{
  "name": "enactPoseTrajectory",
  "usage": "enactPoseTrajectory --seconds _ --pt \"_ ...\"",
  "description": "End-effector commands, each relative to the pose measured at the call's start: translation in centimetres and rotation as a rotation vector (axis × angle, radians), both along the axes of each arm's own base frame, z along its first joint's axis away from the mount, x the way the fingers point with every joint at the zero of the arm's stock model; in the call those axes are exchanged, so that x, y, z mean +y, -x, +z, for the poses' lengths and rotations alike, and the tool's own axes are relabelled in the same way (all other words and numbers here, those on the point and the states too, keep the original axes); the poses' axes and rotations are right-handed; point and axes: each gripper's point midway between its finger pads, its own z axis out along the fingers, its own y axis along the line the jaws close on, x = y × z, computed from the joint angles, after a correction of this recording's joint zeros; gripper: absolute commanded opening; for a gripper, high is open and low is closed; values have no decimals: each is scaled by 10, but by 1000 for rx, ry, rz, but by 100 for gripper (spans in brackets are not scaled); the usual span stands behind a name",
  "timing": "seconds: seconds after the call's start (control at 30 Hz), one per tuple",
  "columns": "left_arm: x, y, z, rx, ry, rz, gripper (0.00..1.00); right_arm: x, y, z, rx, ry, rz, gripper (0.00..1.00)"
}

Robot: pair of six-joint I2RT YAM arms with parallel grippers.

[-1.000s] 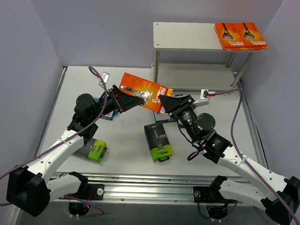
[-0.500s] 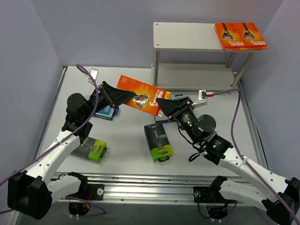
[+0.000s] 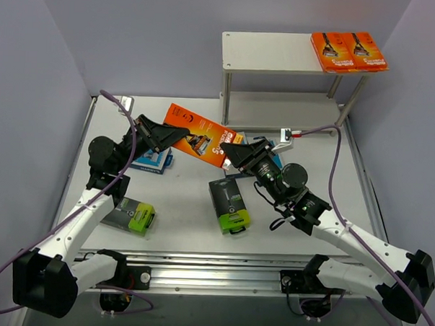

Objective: Place and organize the shaving razors onto the shelf
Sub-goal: Place the shaving razor onto shelf

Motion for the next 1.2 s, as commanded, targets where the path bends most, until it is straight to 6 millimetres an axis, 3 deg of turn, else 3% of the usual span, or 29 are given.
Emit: enactPoseTrajectory --seconds 0.0,0.2,0.63,1.17 --pt "-3 13 20 -121 5 -51 18 19 19 14 -74 -14 131 28" --pt "-5 15 25 -138 19 -104 17 33 24 12 -83 -10 204 38" --pt "-2 9 22 -136 -37 -155 17 32 31 13 -107 -5 231 34" --pt "-7 -10 10 -96 -115 -235 17 32 38 16 -128 4 264 39"
